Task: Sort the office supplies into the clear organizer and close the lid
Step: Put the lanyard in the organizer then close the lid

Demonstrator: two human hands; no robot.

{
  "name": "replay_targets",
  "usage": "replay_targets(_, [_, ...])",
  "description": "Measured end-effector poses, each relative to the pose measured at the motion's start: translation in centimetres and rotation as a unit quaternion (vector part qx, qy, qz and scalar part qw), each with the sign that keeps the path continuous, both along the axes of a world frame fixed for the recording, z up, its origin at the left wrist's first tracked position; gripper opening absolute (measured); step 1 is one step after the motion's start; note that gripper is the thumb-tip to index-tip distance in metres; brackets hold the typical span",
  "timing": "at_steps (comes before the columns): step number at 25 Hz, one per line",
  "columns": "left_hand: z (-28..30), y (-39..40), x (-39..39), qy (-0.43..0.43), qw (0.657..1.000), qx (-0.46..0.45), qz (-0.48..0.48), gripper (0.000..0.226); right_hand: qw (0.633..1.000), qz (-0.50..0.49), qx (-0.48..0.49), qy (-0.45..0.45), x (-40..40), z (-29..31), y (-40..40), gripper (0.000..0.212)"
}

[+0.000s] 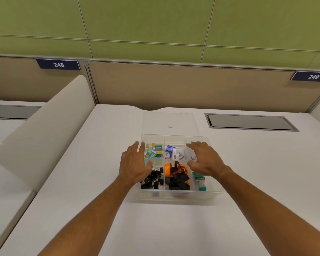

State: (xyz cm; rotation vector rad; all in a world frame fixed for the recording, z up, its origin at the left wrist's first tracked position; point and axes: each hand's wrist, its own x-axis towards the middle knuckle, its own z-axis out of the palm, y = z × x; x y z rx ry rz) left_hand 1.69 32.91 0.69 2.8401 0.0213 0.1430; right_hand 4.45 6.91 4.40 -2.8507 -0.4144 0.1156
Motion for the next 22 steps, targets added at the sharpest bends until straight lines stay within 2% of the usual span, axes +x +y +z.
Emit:
replay_targets(4, [0.0,-0.7,1.9,0.001,1.000,0.021,-0.011,0.090,0.998,-0.009,-0.046,-0.042,2.2,-0.4,-0.7,0.085])
replay_targets(9, [0.2,-0.8,5.0,0.017,0.997,0.080,-0.002,0.095,0.996,-0.033,-0.066,-0.048,5.9,-1.3,-1.5,0.096])
replay_targets(17, [0.3,-0.4,11.2,0.038,0.995,0.090,0.028,0.092,0.996,-0.053,-0.064,-0.035,12.2,-2.2,-2.1,0.096])
replay_targets(22, [0.0,0.2,15.1,0.076,0.993,0.036,0.077,0.086,0.996,-0.093,-0.002,-0.003,16.4,-2.7,-2.3,0.092])
